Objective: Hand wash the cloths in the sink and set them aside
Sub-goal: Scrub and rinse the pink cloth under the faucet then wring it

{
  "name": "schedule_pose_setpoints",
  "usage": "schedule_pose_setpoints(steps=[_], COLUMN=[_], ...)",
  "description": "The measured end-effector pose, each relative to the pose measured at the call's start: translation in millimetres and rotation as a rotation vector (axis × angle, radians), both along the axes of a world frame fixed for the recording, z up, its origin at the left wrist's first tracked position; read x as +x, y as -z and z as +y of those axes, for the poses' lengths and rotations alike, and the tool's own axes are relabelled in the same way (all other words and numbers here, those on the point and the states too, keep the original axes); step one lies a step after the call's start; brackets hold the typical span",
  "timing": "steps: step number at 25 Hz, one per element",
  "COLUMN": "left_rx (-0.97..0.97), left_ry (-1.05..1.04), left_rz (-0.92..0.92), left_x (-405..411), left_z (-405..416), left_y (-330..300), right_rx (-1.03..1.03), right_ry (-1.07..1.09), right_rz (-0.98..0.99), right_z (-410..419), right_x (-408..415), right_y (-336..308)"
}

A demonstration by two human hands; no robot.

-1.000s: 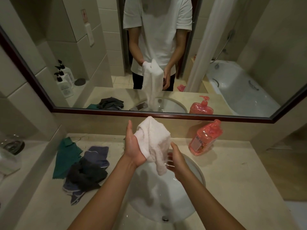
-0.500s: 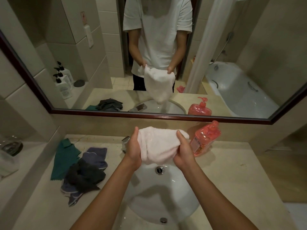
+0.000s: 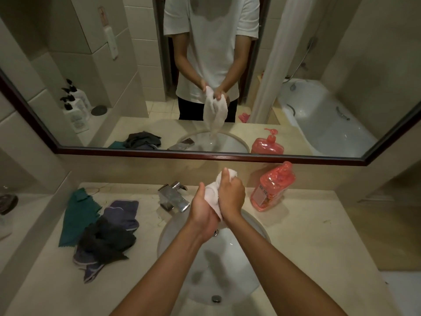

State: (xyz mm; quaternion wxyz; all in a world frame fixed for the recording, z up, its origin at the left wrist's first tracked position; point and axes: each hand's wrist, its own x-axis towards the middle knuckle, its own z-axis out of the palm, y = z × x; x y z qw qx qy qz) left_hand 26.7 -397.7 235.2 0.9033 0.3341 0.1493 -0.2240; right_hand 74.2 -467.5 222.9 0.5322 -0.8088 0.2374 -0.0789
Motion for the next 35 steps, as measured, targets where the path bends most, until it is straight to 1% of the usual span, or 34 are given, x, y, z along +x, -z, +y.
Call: schedule_pose_setpoints(steps=[3,6,7,10,11,13,14,16,18,21,23,27,31,35], left_rx=[-0.028,-0.014,0.009,0.061,0.072,0.116,0.147,0.212,0.218,0.209,0.254,0.257,0.421,0.463], left_ry=[0.000,-0.041,-0.072,-0.107,-0.095,-0.074,-0.083,-0.109,-0.119,-0.114,-0.133,-0.152,-0.136,-0.083], left_rz=[-0.030,0.025,0.061,0.118,0.128,0.144,0.145,0.129,0.114,0.102,0.126,0.137,0.133,0.101], left_x=[0,10,15,25,26,25,23,18,10,3,7,20,7,1], left_z=[-9,-15,-16,-19,-18,-19,-21,-25,-27,-31,-32,-22,-29,-35], left_y=[6,8,9,14,15,16,17,20,22,20,17,10,17,21], right_rx=[-0.040,0.013,0.059,0.308,0.356,0.387,0.378,0.267,0.147,0.091,0.099,0.270,0.225,0.244], right_ry=[-0.009,-0.050,-0.061,-0.046,-0.032,0.004,0.012,0.012,0.012,-0.001,-0.024,-0.063,-0.033,-0.033], right_rz=[-0.032,-0.025,-0.019,-0.020,-0.017,-0.022,-0.030,-0.029,-0.018,-0.026,-0.021,-0.031,-0.032,0.006], right_z=[-13,-9,-6,-3,-3,-3,-3,-5,-10,-17,-13,2,-6,-13], right_x=[8,-5,-12,-26,-29,-30,-28,-17,-6,3,-5,-31,-13,-5], right_y=[0,11,15,22,23,23,22,17,10,6,8,19,9,7])
